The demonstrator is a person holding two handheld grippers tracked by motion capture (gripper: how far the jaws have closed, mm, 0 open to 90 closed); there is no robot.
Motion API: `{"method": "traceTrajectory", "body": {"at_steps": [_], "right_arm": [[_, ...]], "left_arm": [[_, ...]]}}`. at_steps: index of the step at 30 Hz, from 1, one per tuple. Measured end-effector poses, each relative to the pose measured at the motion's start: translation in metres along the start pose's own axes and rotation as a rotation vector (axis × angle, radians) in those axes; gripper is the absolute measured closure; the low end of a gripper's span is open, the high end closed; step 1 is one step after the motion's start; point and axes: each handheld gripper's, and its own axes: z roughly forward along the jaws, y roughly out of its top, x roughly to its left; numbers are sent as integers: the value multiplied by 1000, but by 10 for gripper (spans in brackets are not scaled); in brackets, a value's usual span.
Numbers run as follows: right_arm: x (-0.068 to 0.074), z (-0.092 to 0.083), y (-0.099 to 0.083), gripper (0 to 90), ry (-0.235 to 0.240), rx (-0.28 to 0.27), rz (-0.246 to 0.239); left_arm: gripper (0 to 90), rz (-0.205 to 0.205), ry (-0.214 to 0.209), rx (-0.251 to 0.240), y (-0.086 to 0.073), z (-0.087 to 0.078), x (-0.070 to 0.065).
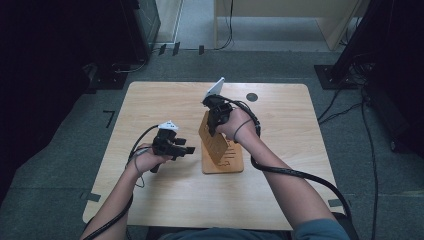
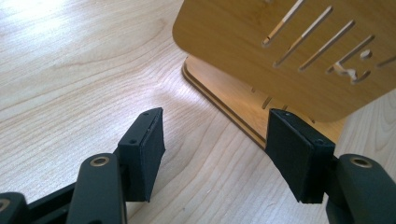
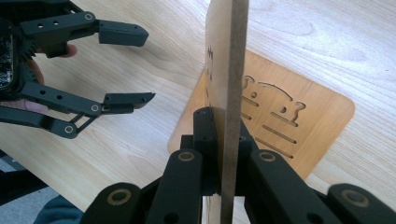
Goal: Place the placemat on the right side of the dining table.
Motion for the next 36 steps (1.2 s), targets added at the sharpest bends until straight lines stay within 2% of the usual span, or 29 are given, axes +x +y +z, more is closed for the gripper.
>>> {"method": "traceTrajectory", "body": {"at_steps": [9, 15, 19, 36], "right_arm": [[-9, -4, -1, 873, -10, 3, 12], [-18, -6, -2, 873, -12, -18, 40], [-24, -6, -3, 873, -15, -10, 57], [-38, -8, -6, 873, -32, 4, 77]], "left_arm": [[351, 6, 29, 20, 0, 2, 2], [351, 10, 30, 31, 1, 5, 2], [351, 17, 31, 40, 2, 6, 2], [351, 25, 30, 48, 4, 11, 2]]}}
